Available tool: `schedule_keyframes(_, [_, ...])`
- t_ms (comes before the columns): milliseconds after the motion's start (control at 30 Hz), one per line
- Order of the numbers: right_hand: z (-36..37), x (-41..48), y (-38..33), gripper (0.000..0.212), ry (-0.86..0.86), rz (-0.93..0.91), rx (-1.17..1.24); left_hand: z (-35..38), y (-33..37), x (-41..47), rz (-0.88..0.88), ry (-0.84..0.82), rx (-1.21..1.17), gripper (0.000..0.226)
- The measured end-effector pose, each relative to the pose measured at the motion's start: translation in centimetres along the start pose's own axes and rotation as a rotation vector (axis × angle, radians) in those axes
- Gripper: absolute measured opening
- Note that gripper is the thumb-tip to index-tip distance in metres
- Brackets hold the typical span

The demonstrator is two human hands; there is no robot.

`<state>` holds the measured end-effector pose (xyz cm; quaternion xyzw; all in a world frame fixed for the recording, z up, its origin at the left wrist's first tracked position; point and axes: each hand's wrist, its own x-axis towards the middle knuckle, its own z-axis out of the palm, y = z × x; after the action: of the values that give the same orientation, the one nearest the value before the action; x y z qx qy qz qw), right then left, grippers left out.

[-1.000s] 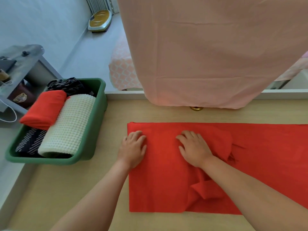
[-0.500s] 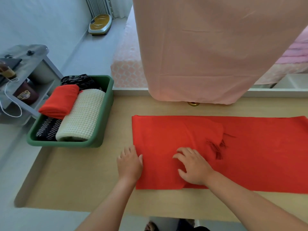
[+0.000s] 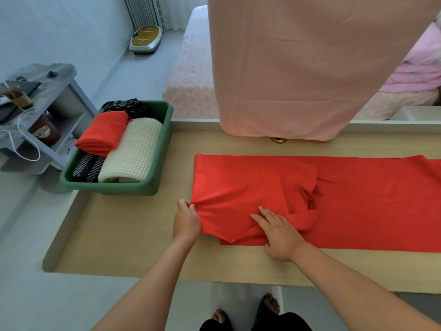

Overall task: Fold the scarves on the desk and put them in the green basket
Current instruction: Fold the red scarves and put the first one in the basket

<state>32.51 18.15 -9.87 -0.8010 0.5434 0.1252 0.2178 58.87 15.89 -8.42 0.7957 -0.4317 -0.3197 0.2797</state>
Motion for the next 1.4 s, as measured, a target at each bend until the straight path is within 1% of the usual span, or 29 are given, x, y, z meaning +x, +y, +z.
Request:
schedule_keyframes(67, [0.4,-0.1,0.1,0.088,0.001,0.018,-0.024,-1.1,-1.7,0.7,-0.014,0.002,0.131,0.008])
schedule_keyframes(100, [0.5,-0.1,0.0,0.088,0.002,0.018,-0.041,-1.5,-2.7,1.1,-0.012,-0.026,0.223,0.008])
schedule_keyframes(167, [0.7,-0.2,-0.2,0.090,0.001,0.013,-0.063,-2.0,-4.1,1.4,0.017,-0.090,0.442,0.013])
schedule_keyframes(200, [0.8,-0.2,-0.4,0.090,-0.002,0.013,-0.060,-2.1,-4.6,1.4,0.056,-0.093,0.546,0.017])
schedule_keyframes(267, [0.8,-0.4,-0.8,0.085,0.000,0.018,-0.034,-1.8,-4.9,1.1,0.245,-0.006,0.650,0.026])
schedule_keyframes(300, [0.8,-0.3,-0.8,0.080,0.017,0.015,-0.026,-1.6,-4.8,0.8,0.382,0.014,0.615,0.030])
schedule_keyframes(333, [0.7,-0.3,-0.8,0.075,0.046,0.008,-0.035,-1.4,-4.7,0.5,0.522,-0.020,0.559,0.032])
schedule_keyframes(367, [0.7,-0.2,-0.7,0.069,0.078,-0.002,-0.071,-1.2,-4.6,0.4,0.626,-0.124,0.537,0.032])
schedule_keyframes(400, [0.5,-0.1,-0.6,0.065,0.106,-0.006,-0.128,-1.0,-4.6,0.2,0.682,-0.235,0.571,0.034])
schedule_keyframes(433, [0.3,-0.1,-0.4,0.063,0.127,-0.001,-0.188,-0.8,-4.9,0.0,0.674,-0.332,0.642,0.037])
schedule_keyframes(467, [0.1,-0.2,-0.3,0.063,0.137,0.013,-0.239,-0.7,-5.2,-0.1,0.644,-0.360,0.703,0.040])
schedule_keyframes(567, [-0.9,-1.0,0.6,0.064,0.116,0.122,-0.353,-1.0,-5.5,-0.2,0.519,-0.265,0.758,0.042])
schedule_keyframes(600, [-1.3,-1.3,1.0,0.061,0.105,0.167,-0.397,-1.0,-5.1,-0.1,0.491,-0.267,0.802,0.042])
schedule_keyframes(667, [-2.2,-2.0,2.1,0.051,0.081,0.255,-0.468,-0.6,-3.1,-0.1,0.426,-0.268,0.933,0.040])
schedule_keyframes(733, [-3.1,-2.7,3.5,0.038,0.061,0.327,-0.514,0.7,-0.5,-0.3,0.431,-0.227,1.025,0.041])
schedule_keyframes(800, [-4.0,-3.3,4.6,0.030,0.116,0.334,-0.448,3.1,2.4,-0.9,0.583,-0.243,0.944,0.043])
schedule_keyframes(867, [-4.8,-3.4,5.6,0.016,0.231,0.279,-0.352,6.2,5.6,-2.5,0.786,-0.344,0.742,0.046])
schedule_keyframes(900, [-5.0,-3.3,6.1,0.012,0.291,0.238,-0.326,7.7,7.2,-3.5,0.855,-0.399,0.643,0.048])
schedule_keyframes(933, [-5.3,-3.2,6.6,0.012,0.349,0.191,-0.311,9.2,8.7,-4.5,0.885,-0.456,0.566,0.052])
schedule_keyframes(1000, [-5.7,-3.2,7.8,0.007,0.405,0.111,-0.244,11.4,11.2,-6.1,0.868,-0.574,0.422,0.052])
schedule_keyframes(1067, [-6.7,-3.6,8.7,0.019,0.403,0.067,-0.234,12.8,12.6,-6.6,0.820,-0.637,0.285,0.038])
schedule_keyframes(1133, [-7.6,-4.5,9.8,0.025,0.290,0.072,-0.272,13.3,13.2,-6.2,0.750,-0.653,0.239,0.035])
schedule_keyframes(1200, [-7.8,-4.7,11.4,0.019,0.271,0.082,-0.244,13.4,13.6,-5.6,0.728,-0.608,0.260,0.035])
schedule_keyframes(1233, [-8.0,-4.8,12.2,0.016,0.317,0.068,-0.213,13.4,13.8,-5.4,0.726,-0.581,0.270,0.033])
schedule_keyframes(1300, [-8.7,-4.8,13.5,0.017,0.519,0.005,-0.152,13.6,14.1,-5.4,0.694,-0.560,0.262,0.028])
schedule_keyframes(1333, [-8.9,-4.8,14.2,0.016,0.593,-0.056,-0.127,13.7,14.2,-5.5,0.664,-0.570,0.258,0.024])
schedule_keyframes(1367, [-9.0,-4.9,14.7,0.013,0.619,-0.127,-0.112,13.8,14.4,-5.7,0.629,-0.591,0.263,0.023])
schedule_keyframes(1400, [-8.9,-4.9,15.1,0.013,0.584,-0.198,-0.104,14.1,14.4,-5.8,0.601,-0.619,0.282,0.022])
